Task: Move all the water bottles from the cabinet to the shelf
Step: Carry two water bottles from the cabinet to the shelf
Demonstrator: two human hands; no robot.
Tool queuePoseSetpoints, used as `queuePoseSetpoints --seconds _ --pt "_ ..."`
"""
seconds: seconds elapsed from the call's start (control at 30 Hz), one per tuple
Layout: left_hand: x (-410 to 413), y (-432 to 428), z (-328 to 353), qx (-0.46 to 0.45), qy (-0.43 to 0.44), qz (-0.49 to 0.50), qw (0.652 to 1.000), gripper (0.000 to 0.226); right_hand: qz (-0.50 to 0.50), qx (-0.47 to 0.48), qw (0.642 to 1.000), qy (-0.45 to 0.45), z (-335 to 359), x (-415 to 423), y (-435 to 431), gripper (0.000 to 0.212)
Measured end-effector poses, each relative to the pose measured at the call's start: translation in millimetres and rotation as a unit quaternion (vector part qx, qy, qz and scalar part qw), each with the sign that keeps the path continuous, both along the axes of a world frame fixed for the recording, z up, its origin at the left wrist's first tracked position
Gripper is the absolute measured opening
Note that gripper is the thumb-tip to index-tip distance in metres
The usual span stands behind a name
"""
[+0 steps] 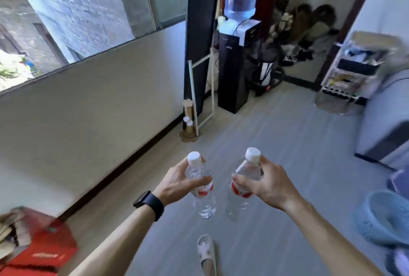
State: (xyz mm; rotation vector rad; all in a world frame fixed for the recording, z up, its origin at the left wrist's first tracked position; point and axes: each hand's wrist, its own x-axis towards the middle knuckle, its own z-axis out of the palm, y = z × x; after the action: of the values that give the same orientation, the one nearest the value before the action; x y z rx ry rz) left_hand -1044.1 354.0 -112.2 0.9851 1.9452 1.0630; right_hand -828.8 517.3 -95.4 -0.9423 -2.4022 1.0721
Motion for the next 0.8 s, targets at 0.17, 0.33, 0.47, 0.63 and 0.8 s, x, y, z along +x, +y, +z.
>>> queuePoseSetpoints --seconds 0.17,0.33,0.47,0.63,0.8 --pt "-29.2 131.1 -9.0 0.0 0.005 -0.092 0.996 0.048 -0.077 -0.009 0.997 -0.012 -3.2 -15.1 94.7 0.047" --pt "-71.4 254.2 -9.4 0.005 -0.019 -0.131 0.991 0.037 -0.133 -0.027 0.991 0.007 6.7 -40.9 186.8 0.046" --pt "-92.0 346.7 -4.9 -0.003 0.018 -0.18 0.983 0.04 -0.194 -0.016 0.981 0.019 10.9 -52.7 256.6 0.05" --pt "-102.7 455.5 -8.8 -0.016 0.038 -0.227 0.973 0.04 -0.243 0.009 0.97 0.012 6.8 -53.7 339.3 0.047" --pt "-102.4 579.3 -18.7 -0.027 0.046 -0.252 0.966 0.042 -0.272 0.008 0.962 0.016 -5.8 -44.4 443.7 0.045"
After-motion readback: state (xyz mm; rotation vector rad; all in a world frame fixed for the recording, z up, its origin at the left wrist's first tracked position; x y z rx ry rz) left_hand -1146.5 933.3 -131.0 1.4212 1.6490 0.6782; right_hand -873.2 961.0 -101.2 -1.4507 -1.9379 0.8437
